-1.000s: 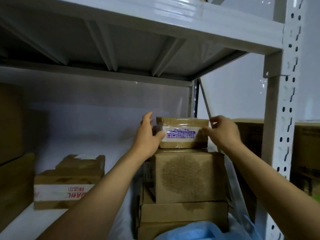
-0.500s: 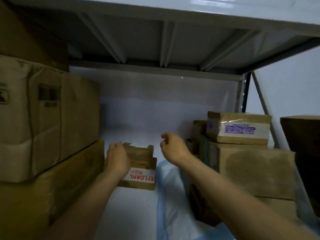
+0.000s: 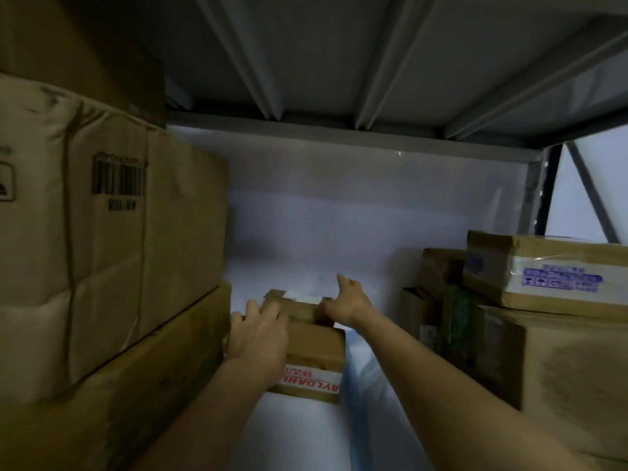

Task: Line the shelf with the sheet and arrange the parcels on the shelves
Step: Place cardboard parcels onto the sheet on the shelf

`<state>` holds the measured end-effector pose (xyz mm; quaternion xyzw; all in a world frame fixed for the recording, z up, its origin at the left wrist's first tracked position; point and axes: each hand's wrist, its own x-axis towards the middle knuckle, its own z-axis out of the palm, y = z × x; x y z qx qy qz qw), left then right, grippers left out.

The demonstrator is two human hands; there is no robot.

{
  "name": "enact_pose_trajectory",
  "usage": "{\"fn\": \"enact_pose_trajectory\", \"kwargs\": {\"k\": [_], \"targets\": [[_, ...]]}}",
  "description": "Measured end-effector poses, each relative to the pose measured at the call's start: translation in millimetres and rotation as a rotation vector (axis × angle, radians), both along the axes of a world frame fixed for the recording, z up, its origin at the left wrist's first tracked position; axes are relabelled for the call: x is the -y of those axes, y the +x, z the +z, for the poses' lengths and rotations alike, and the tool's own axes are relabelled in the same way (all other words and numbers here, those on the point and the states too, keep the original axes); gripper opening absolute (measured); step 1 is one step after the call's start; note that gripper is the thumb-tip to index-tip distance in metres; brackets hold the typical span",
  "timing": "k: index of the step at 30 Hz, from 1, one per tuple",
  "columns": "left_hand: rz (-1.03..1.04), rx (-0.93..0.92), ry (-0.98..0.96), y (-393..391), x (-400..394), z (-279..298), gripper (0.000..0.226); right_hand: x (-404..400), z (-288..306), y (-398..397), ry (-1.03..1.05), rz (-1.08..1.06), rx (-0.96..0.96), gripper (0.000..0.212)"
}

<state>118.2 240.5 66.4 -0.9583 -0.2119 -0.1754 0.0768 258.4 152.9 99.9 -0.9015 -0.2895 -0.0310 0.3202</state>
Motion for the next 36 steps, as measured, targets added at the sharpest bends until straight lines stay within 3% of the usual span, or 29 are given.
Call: {"fn": "enact_pose_trajectory", "kwargs": {"k": [3,6,12,17,25,32,36], "targets": [[-0.016,-0.002,-0.045,-5.6,-0.6,1.1,0.070,-14.0,3.1,18.2,-0.136,0.107,-0.041,0.094],[-0.025,0.008,-0.049,-11.1,-0.5,-0.7,0.065,-30.7,-0.1,30.9,-0.445,0.189,-0.010,0.105],[-0.068,0.023,0.079,-27.4,4.1,-5.5,0.053,-42.0,-6.9,33.6,-0.565,0.172,0.139,0.080],[-0.085,0.067,0.089,-45.2,13.1,-12.4,0.044,-19.4,12.6,-3.0,-0.358,0.076,0.336,0.083],[-0.117,0.187,0.069,-74.8,37.4,-8.8,0.048,47.8,44.2,-94.0,-0.015,0.029,0.638,0.112],[-0.125,0.270,0.073,-93.0,69.1,-2.6,0.062,115.0,63.6,-166.9,0.122,-0.009,0.917,0.100],[-0.176,0.438,0.011,-100.9,82.3,4.3,0.053,156.1,77.2,-185.2,0.179,-0.043,0.961,0.098]]}}
